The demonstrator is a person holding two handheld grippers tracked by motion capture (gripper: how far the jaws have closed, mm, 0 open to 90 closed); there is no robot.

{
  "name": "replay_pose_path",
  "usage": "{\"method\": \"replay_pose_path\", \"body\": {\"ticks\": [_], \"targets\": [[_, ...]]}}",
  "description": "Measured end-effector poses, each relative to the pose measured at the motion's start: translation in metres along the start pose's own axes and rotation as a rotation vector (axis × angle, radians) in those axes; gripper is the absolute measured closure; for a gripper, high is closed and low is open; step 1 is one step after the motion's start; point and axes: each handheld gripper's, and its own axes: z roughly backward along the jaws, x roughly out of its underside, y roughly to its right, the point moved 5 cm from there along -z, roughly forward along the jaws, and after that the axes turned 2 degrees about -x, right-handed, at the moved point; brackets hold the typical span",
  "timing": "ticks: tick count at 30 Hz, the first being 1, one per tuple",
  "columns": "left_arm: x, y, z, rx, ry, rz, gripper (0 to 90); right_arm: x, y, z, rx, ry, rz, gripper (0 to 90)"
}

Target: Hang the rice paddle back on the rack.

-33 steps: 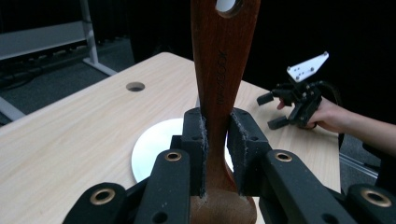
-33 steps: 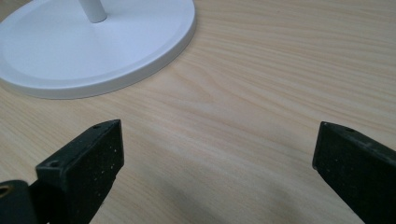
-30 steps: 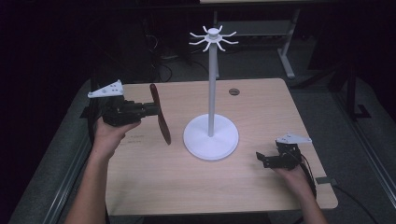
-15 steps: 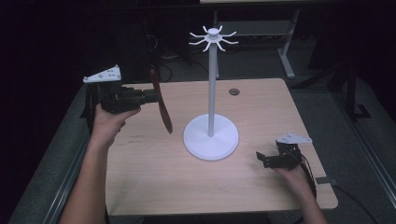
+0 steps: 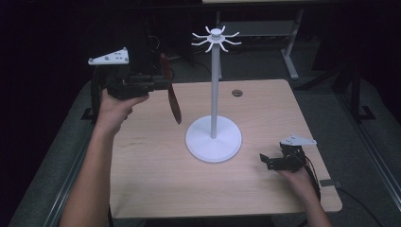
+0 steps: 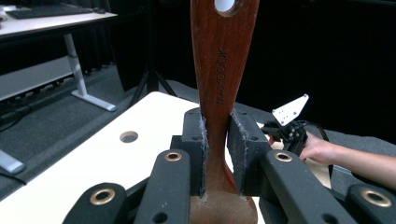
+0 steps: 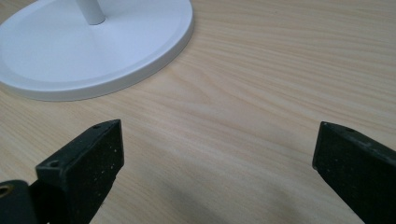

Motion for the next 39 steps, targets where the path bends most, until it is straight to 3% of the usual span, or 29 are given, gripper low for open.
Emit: {"method": "replay_pose_path", "body": {"ticks": [9, 16, 39], "targets": [[-0.022, 0.003, -0.015, 0.032, -0.014, -0.039, 76.9, 0.000, 0.000, 0.000, 0.000, 0.000, -0.002, 1.7], [-0.034, 0.005, -0.028, 0.049, -0.013, -0.046, 76.9, 0.000, 0.000, 0.000, -0.001, 0.000, -0.001, 1.7], [-0.042, 0.006, -0.064, 0.086, -0.039, -0.048, 76.9, 0.000, 0.003, 0.003, 0.001, 0.010, -0.007, 1.7]]}}
